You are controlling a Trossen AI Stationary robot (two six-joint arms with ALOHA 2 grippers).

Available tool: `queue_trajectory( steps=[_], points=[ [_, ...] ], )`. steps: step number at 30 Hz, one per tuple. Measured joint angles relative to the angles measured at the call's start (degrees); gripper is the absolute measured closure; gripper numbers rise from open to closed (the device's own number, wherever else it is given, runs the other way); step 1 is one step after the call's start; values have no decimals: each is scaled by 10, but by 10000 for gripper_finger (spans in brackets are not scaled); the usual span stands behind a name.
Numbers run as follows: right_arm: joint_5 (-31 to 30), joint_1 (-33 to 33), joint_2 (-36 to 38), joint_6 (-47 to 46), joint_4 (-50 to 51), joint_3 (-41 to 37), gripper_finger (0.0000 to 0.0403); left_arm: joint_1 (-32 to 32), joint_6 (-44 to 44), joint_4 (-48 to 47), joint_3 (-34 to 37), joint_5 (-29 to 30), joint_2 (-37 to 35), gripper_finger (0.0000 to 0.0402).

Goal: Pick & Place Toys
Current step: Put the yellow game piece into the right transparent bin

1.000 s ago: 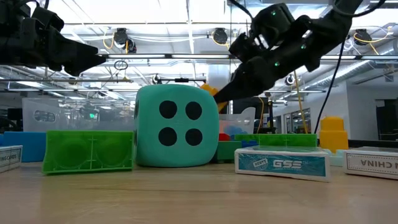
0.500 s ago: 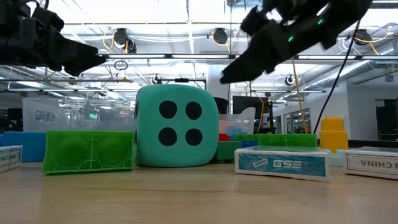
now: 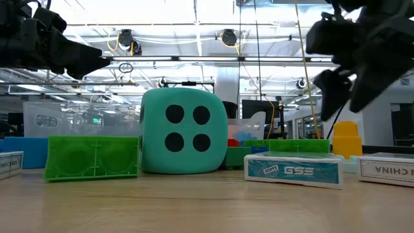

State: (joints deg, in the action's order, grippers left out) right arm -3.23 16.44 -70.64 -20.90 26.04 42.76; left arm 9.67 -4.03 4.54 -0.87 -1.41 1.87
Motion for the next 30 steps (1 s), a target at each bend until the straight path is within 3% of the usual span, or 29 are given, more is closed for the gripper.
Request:
queue_trajectory(
  steps=[7,14,25,30],
  points=[
    [4,16,-58,-8,-31,-2,96,0,0,0,0,0,0,128],
    [19,-14,-112,7,-33,-3,148,0,0,0,0,0,0,128],
    [20,-54,-92,6,11,-2,291,0,0,0,0,0,0,128],
    [33,-55,-54,5,59,-2,296,0,0,0,0,0,0,128]
  ],
)
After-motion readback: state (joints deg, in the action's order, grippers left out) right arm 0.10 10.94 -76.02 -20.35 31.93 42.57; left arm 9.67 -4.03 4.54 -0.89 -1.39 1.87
